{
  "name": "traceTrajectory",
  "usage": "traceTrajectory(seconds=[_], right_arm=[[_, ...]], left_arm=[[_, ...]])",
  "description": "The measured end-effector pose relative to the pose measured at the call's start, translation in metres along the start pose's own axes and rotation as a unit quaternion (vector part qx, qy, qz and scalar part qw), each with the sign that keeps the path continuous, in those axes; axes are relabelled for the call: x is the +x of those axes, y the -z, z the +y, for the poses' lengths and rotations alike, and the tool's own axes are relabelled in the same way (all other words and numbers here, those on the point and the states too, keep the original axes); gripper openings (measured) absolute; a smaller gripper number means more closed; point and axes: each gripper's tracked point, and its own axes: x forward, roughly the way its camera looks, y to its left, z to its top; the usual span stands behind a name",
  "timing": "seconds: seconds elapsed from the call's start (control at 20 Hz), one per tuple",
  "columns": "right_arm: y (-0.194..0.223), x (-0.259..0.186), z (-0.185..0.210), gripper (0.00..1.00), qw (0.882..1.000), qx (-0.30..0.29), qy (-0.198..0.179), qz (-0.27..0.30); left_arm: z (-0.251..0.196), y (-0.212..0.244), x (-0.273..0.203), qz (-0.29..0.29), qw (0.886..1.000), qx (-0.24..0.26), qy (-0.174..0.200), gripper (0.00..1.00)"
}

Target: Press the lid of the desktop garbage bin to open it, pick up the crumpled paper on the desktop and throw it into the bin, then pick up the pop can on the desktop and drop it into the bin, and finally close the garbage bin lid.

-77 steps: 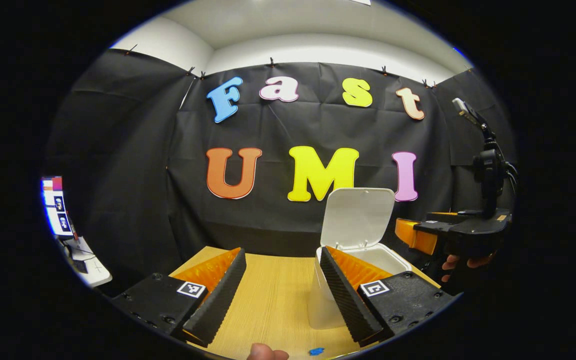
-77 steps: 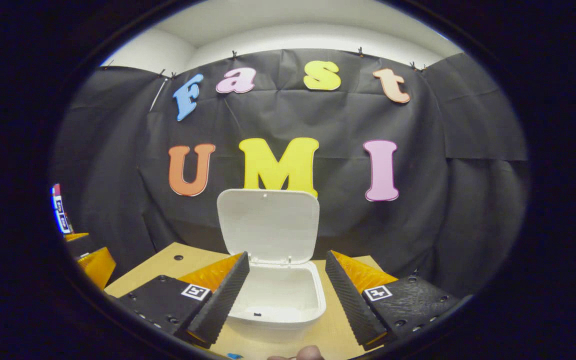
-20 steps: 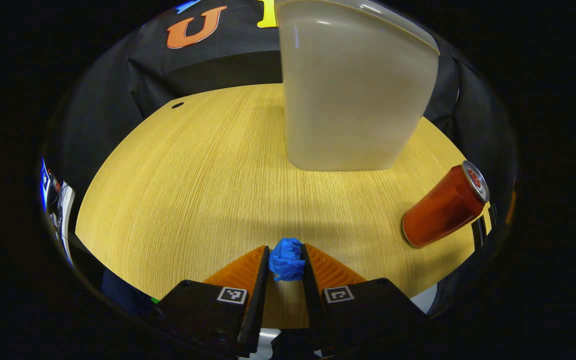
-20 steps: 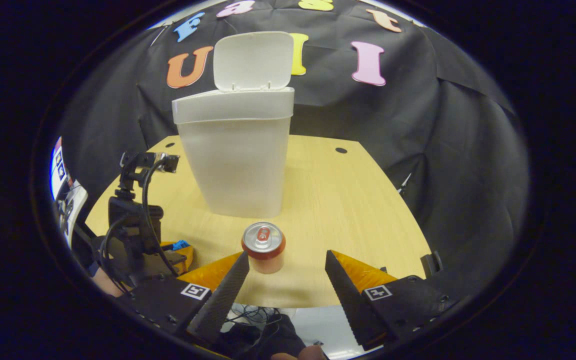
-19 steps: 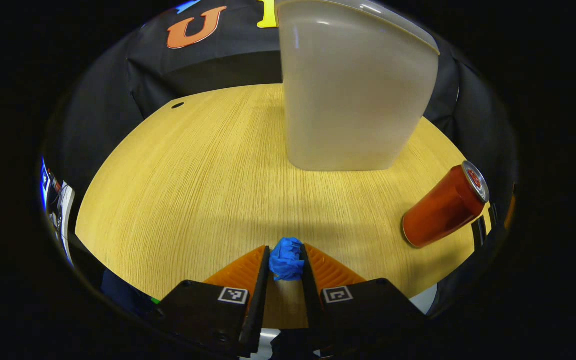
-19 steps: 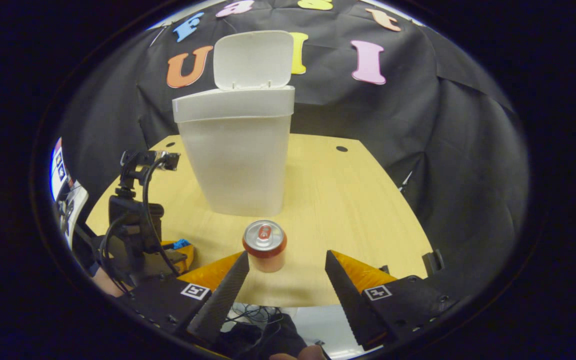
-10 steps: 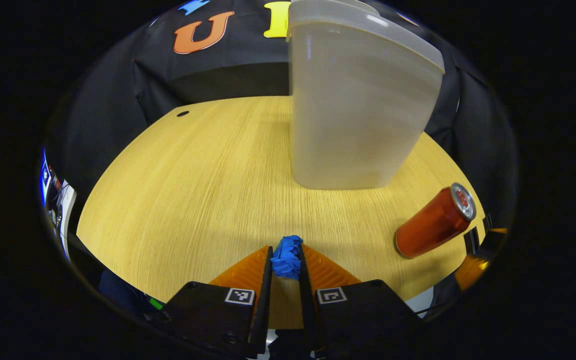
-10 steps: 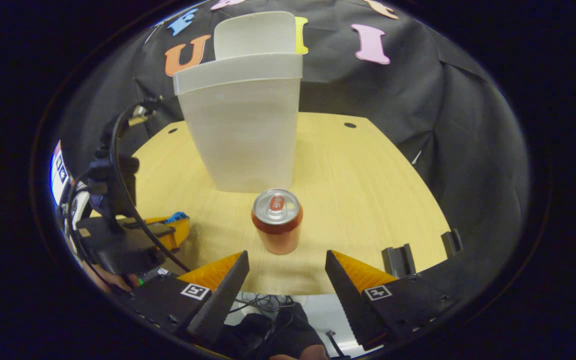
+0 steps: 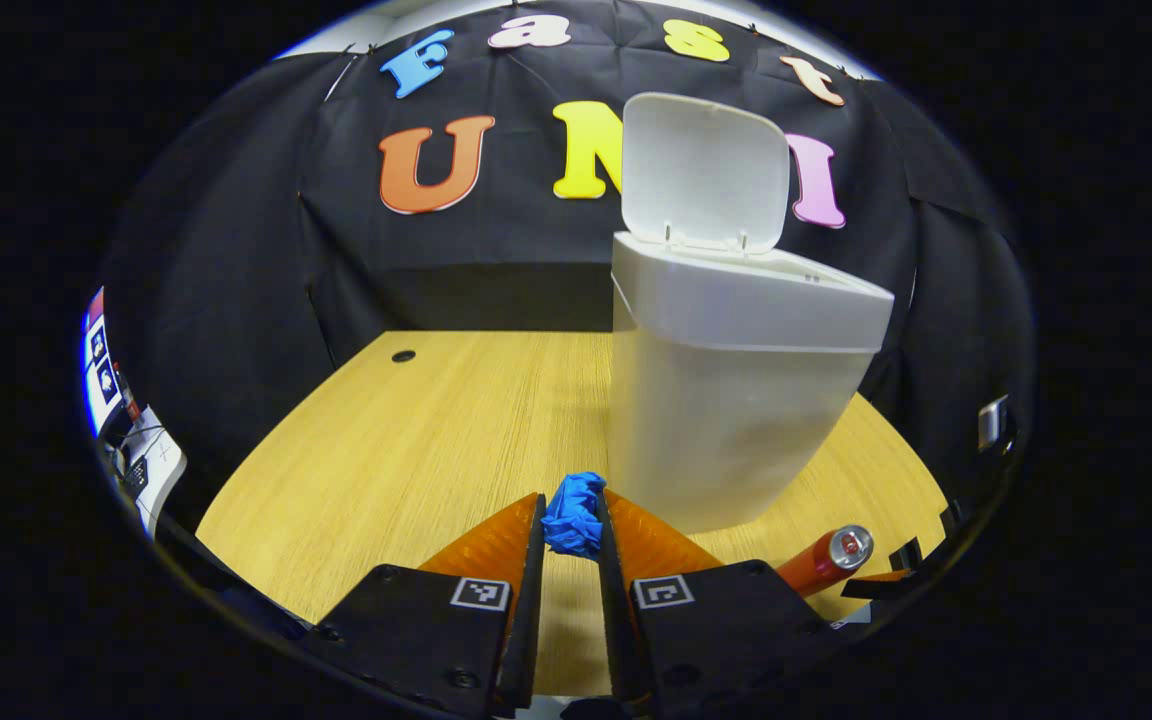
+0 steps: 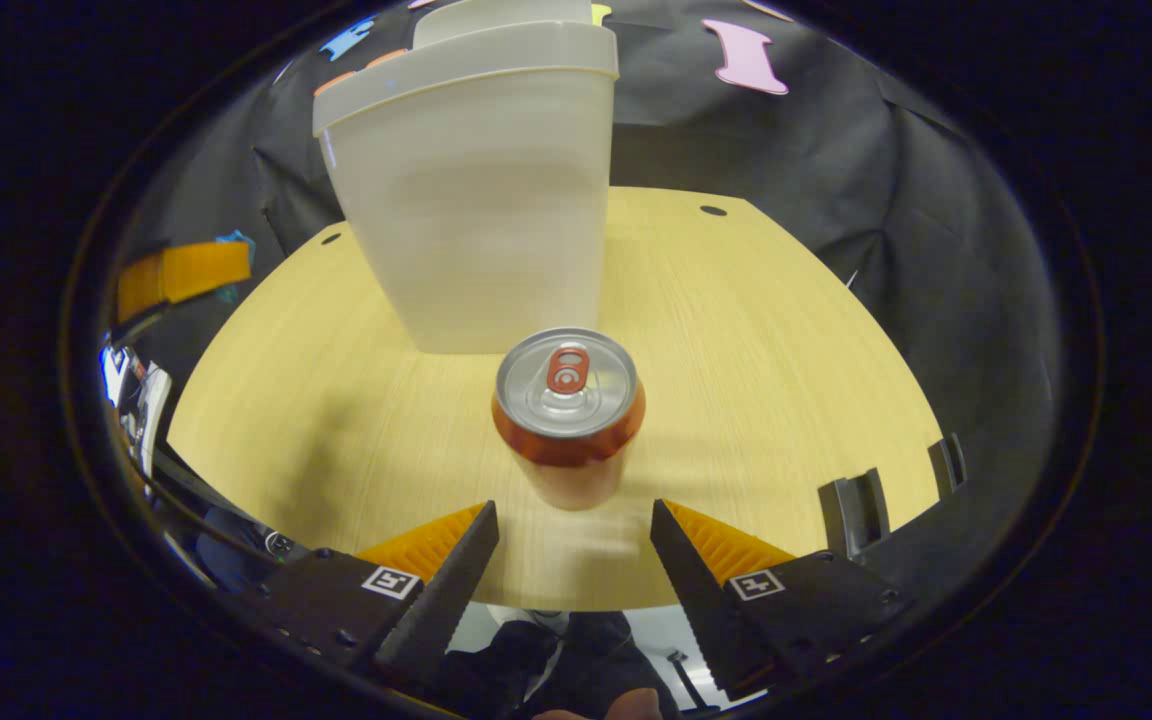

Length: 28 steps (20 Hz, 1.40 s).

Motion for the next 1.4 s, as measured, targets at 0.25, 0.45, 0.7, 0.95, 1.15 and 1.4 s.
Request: traceTrajectory(seconds=[0.25, 0.45, 0.7, 0.95, 1.15, 1.4], right_arm=[[-0.008, 0.023, 0.005, 0.96, 1.000, 0.021, -0.005, 0.014], [-0.016, 0.039, 0.010, 0.96, 1.000, 0.025, -0.005, 0.012], [-0.017, 0.043, 0.006, 0.84, 1.000, 0.022, -0.004, 0.019], [-0.027, 0.033, 0.006, 0.81, 1.000, 0.018, -0.013, 0.013], [-0.045, 0.014, 0.003, 0.82, 0.999, 0.036, -0.019, 0.005], [-0.073, -0.015, -0.012, 0.81, 0.999, 0.043, -0.012, -0.022]], left_arm=[[-0.005, -0.046, -0.015, -0.035, 0.999, 0.005, 0.007, 0.31], [0.002, -0.067, -0.024, -0.055, 0.998, 0.003, 0.003, 0.31], [0.004, -0.087, -0.024, -0.067, 0.998, 0.007, 0.002, 0.31], [0.002, -0.116, -0.025, -0.095, 0.995, 0.010, 0.002, 0.31], [-0.012, -0.135, -0.018, -0.100, 0.995, -0.007, 0.017, 0.30], [-0.039, -0.166, 0.001, -0.106, 0.993, 0.004, 0.044, 0.30]])
